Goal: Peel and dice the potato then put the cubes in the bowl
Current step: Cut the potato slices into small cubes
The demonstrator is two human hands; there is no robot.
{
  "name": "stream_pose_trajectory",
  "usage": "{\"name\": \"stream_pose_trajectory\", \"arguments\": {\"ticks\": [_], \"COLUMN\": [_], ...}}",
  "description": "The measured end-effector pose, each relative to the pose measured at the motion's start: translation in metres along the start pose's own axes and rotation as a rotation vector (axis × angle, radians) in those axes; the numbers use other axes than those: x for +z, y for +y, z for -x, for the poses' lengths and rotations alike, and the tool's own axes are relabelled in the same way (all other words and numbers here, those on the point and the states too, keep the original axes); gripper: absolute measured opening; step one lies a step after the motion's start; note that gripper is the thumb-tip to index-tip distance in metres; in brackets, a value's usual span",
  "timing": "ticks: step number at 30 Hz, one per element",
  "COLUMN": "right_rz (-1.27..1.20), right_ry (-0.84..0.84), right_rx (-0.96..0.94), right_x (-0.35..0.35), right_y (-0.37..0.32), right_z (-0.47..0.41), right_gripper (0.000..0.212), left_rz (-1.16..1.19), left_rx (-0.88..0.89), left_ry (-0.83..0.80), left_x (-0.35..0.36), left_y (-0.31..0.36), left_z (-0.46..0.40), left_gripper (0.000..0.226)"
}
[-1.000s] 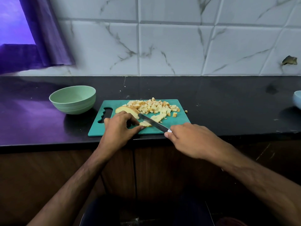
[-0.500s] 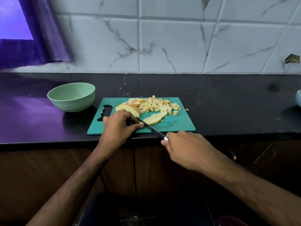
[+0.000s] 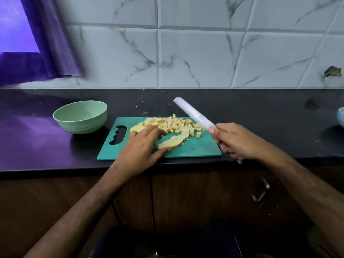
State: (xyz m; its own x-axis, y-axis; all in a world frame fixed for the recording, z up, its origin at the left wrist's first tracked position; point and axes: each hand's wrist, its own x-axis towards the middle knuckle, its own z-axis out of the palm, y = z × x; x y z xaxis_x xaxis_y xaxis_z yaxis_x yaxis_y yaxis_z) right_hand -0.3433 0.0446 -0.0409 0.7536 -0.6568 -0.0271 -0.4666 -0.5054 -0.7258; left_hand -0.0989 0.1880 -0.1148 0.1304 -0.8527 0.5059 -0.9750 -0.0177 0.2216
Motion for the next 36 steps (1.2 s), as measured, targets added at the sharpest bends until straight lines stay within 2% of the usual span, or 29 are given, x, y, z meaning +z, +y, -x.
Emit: {"name": "stream_pose_trajectory", "arguments": {"ticks": [3,7,10,14,20,26,33,36], "right_rz": [-0.233,-0.443,-0.498,-0.555,-0.591,-0.547,-0.536,-0.535], "right_ry": [0.092,0.269,0.341,0.387,0.372,0.340,0.342,0.338], "right_rx": [-0.053,-0.120,-0.148,-0.162,-0.176,-0.198,-0.195,-0.197], "right_x": [0.000,0.007,0.011,0.013,0.011,0.014,0.014,0.013], "right_y": [0.019,0.039,0.047,0.055,0.059,0.059,0.059,0.060], "right_z": [-0.019,-0.043,-0.056,-0.066,-0.071,-0.069,-0.069,-0.070], "right_gripper": [0.038,0.038,0.038,0.037,0.037,0.036,0.035,0.035], "left_rz": [-0.103,-0.296,-0.402,-0.507,-0.675,-0.515,-0.370,-0.283], "left_rx": [0.124,0.124,0.095,0.143,0.233,0.200,0.126,0.140], "left_ry": [-0.079,-0.210,-0.227,-0.260,-0.301,-0.370,-0.426,-0.380], "left_x": [0.006,0.019,0.024,0.029,0.032,0.031,0.027,0.021], "left_y": [0.013,0.022,0.023,0.027,0.032,0.030,0.030,0.026], "left_z": [-0.026,-0.054,-0.061,-0.071,-0.082,-0.084,-0.087,-0.091], "left_gripper": [0.059,0.064,0.059,0.054,0.042,0.041,0.022,0.020]}}
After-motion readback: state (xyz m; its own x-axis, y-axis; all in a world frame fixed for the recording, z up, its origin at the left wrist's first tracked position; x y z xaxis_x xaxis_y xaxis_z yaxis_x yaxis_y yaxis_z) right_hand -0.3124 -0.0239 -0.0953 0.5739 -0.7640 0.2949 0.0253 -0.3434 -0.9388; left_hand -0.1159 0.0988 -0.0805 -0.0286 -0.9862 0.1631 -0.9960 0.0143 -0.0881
